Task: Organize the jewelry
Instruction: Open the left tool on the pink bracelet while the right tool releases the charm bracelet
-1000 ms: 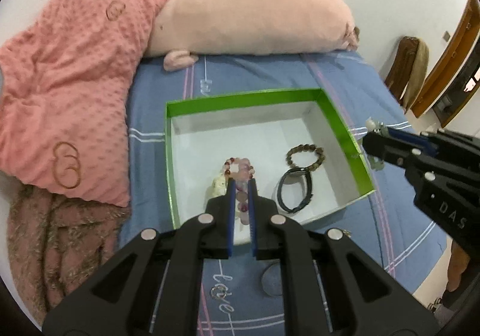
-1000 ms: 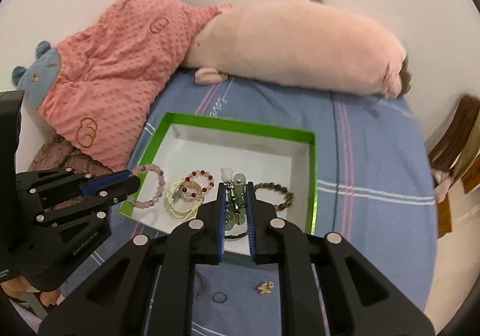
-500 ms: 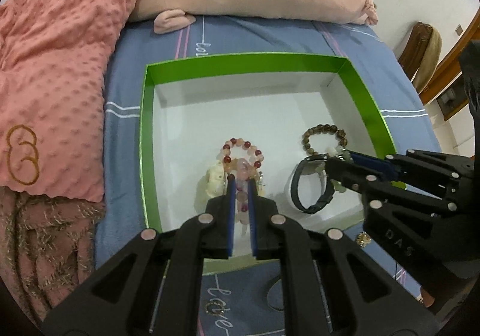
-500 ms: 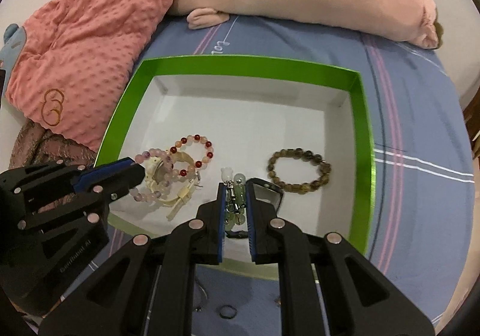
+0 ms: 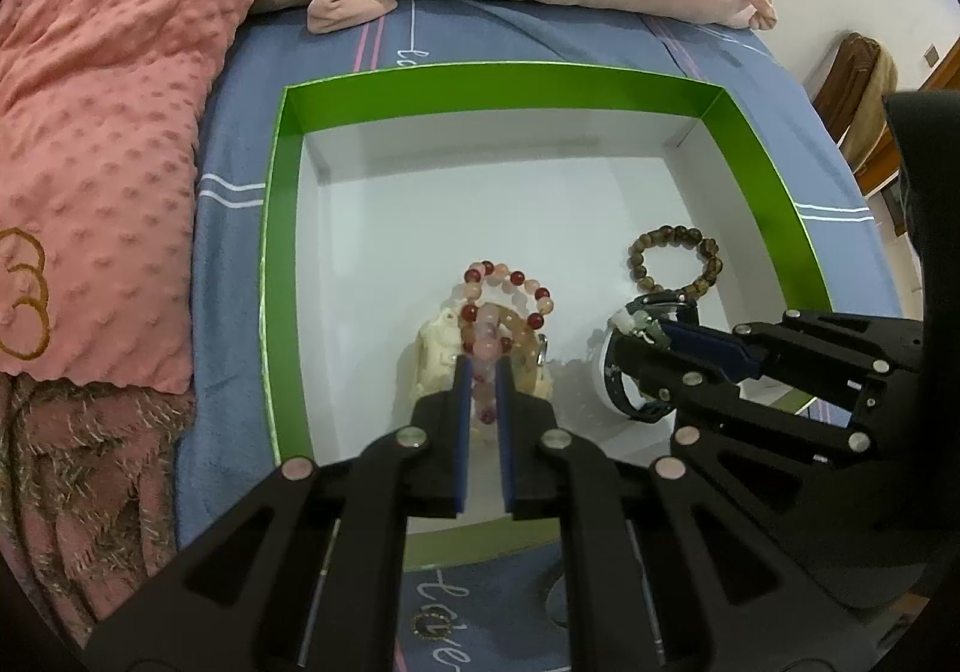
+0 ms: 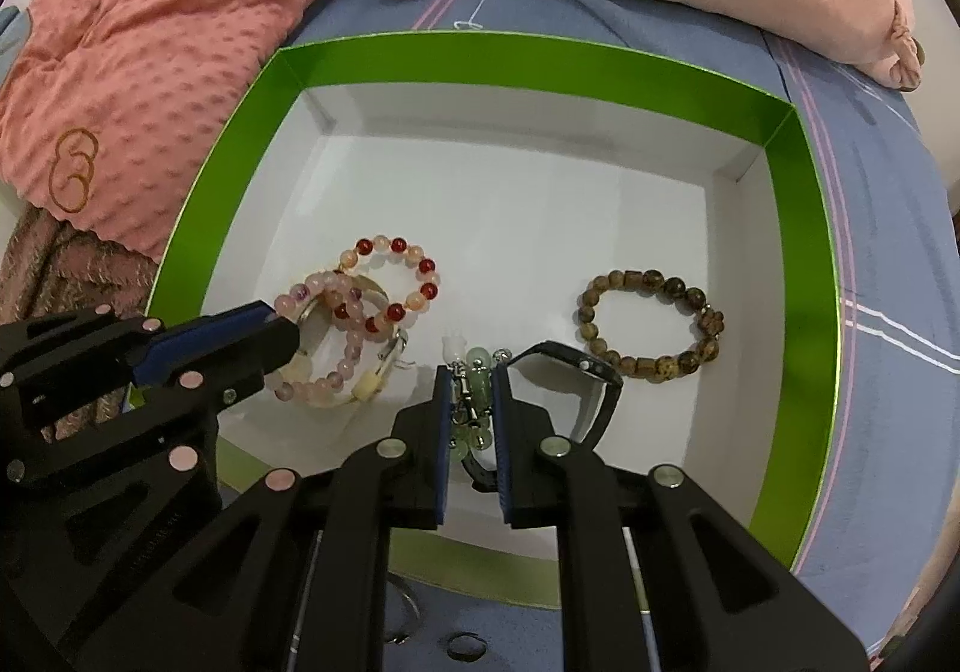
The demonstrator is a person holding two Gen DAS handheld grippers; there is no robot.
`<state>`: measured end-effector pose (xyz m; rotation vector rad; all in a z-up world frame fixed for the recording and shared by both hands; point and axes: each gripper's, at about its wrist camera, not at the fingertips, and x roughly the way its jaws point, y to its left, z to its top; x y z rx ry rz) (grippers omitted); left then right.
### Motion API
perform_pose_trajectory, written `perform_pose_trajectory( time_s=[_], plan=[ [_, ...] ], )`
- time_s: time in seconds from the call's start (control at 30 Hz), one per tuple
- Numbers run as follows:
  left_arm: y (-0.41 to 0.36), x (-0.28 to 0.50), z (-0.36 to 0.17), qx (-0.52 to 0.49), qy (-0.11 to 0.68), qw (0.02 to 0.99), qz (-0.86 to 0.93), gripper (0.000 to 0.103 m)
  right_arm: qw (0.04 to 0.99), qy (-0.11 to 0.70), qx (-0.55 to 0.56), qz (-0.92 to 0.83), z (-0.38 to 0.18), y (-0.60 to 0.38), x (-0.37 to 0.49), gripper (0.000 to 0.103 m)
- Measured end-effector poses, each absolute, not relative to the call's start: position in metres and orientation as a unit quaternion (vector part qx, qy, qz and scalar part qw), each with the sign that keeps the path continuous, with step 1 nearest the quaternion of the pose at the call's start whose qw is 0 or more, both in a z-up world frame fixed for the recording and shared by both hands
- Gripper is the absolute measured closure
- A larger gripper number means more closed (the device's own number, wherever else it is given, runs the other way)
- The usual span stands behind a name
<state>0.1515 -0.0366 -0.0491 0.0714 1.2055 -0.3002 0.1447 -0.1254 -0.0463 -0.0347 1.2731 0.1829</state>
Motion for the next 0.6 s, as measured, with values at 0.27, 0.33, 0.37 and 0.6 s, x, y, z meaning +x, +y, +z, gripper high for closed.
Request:
perform_pose_trajectory(
  time_s=[0.27, 0.33, 0.37, 0.6],
  plan=[
    [-0.030, 0.146, -0.033, 0.033, 0.548, 0.826, -0.130, 0.086, 0.820, 0.567, -0.010, 0.075, -0.021, -0.134, 0.140, 0.060],
    [-0.027, 0.140, -0.020, 0.036, 0.536, 0.834, -0.127, 0.079, 0.827, 0.557, -0.007, 0.073, -0.009, -0.139, 0.136, 0.060],
    [-0.026, 0.137, -0.014, 0.037, 0.529, 0.839, -0.127, 0.077, 0.832, 0.550, -0.004, 0.073, 0.000, -0.143, 0.132, 0.060],
    [-0.009, 0.091, 0.015, 0.049, 0.503, 0.853, -0.131, 0.069, 0.844, 0.530, 0.015, 0.084, 0.037, -0.178, 0.090, 0.060]
  ],
)
